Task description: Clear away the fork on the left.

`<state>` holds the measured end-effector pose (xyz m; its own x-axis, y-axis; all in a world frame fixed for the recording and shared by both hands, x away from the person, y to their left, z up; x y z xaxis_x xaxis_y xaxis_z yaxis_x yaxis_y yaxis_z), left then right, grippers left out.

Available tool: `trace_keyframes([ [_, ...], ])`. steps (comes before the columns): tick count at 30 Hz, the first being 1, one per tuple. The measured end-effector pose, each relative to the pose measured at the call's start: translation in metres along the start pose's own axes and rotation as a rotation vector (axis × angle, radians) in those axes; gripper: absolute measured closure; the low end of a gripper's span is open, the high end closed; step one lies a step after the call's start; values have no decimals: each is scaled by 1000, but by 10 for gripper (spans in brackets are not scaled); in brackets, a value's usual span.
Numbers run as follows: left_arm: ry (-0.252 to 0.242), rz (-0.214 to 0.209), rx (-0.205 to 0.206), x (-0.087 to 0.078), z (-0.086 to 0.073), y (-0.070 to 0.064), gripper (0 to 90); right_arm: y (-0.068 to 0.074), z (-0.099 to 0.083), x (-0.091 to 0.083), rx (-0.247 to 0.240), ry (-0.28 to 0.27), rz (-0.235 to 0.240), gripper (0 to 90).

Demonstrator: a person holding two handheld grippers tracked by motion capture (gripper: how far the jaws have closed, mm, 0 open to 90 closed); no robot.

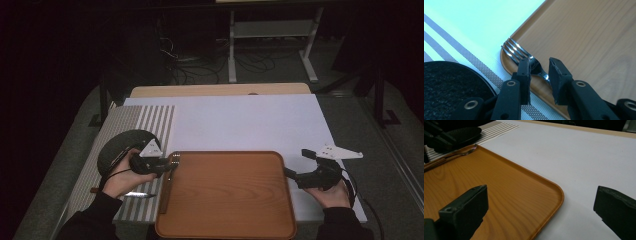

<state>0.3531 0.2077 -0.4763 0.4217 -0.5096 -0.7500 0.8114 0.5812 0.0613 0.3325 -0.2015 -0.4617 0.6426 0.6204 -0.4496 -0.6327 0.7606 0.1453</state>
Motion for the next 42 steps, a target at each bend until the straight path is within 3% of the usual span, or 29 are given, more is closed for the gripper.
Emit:
trace_keyframes([
  [4,-32,24,0,-8,1,5,674,0,0,0,1,-1,0,0],
  [7,-60,20,-12,-13,0,7,663,0,0,0,0,-1,0,0],
  [12,-146,15,-15,-18,2,9,636,0,0,0,0,1,-1,0],
  [14,-202,23,15,-20,3,9,631,0,0,0,0,1,-1,0],
  [18,-315,-19,95,-23,6,-1,591,0,0,0,0,1,-1,0],
  [21,-314,-13,108,-21,1,0,573,0,-1,1,1,4,0,0],
  [24,-330,-8,92,-21,-3,3,553,0,-1,1,0,3,1,0],
  [29,-397,-10,42,-28,-7,9,518,0,-1,1,1,5,2,0],
  [35,-513,-6,-5,-43,-4,8,488,0,-1,1,3,8,4,0],
  [39,-540,-6,-35,-48,-6,9,445,1,-2,2,4,13,8,0],
  [42,-576,-31,-78,-52,-8,11,424,0,-2,2,5,14,9,0],
])
Point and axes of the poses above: each handheld gripper's, and its own axes: x roughly forward along the jaws, z roughly out of its top, y roughly to its left, the point moved 9 cm from there along x, roughly forward along the jaws, and after that the axes turned 1 degree about -z, right-handed, at the moved point
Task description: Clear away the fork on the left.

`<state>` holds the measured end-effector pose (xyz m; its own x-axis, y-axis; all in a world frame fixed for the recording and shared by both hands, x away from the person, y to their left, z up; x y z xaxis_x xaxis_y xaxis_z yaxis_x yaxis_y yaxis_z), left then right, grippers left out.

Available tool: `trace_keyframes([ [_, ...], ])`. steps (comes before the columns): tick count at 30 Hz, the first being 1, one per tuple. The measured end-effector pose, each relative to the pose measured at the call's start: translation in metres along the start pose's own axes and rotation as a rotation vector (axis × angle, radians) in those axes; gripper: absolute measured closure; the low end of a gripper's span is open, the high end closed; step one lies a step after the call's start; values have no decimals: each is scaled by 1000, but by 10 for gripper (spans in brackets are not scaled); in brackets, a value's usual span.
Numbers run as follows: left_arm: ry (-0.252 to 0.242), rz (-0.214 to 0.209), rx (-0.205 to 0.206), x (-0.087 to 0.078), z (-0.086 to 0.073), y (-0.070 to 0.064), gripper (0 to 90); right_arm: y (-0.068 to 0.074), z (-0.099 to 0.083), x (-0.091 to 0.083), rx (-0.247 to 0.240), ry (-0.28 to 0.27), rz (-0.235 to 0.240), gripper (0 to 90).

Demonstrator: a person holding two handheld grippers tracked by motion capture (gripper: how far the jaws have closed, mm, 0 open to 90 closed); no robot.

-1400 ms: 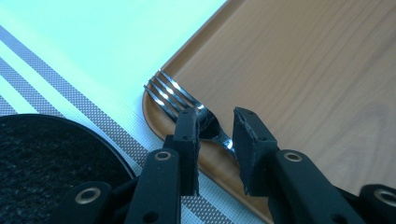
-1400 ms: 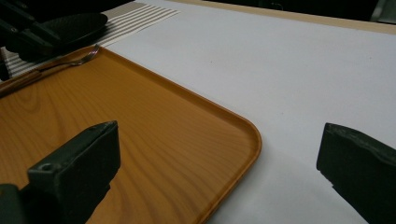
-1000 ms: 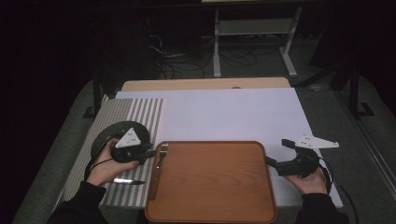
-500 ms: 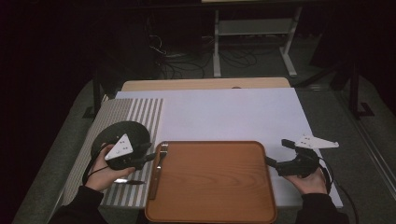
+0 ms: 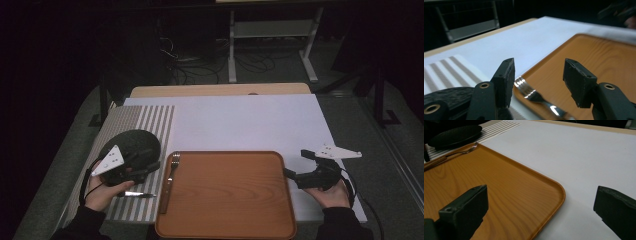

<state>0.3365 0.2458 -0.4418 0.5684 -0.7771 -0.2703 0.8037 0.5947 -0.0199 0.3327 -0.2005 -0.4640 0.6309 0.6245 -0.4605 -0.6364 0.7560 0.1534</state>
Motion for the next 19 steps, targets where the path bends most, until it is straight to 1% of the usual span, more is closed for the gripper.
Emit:
trace_keyframes([
  [2,-8,11,-6,-3,-2,3,422,0,0,0,0,2,0,0],
  [4,-21,18,-22,-6,-3,5,386,0,0,0,1,3,-2,0],
  [5,-23,12,-36,-7,-3,5,367,0,0,0,1,3,-2,0],
  [6,-30,16,-49,-8,-3,7,357,0,0,0,1,3,-3,0],
  [8,-54,35,-64,-11,-1,10,320,-1,0,0,0,3,-4,0],
  [9,-61,51,-67,-13,0,12,290,-1,0,0,1,2,-4,0],
  [12,-70,78,-62,-17,1,15,253,-1,0,0,2,4,-3,0],
  [13,-64,92,-62,-17,0,17,237,-1,0,0,1,4,-3,0],
  [15,-47,104,-60,-17,-2,18,172,-1,-1,0,2,5,-2,0],
  [16,-43,113,-58,-17,-3,18,159,-1,0,0,3,5,-2,0],
  [18,-39,125,-36,-17,-5,19,133,-1,0,0,4,4,-2,0],
  [19,-38,138,-33,-17,-5,20,130,-1,0,0,4,4,-1,0],
])
Point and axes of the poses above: each handheld gripper's, and its own axes: x roughly forward along the jaws, z roughly out of its top, y roughly to its left, the point moved 9 cm from there along x, roughly forward along the jaws, and after that the axes turned 1 degree about -z, right-handed, at the moved point
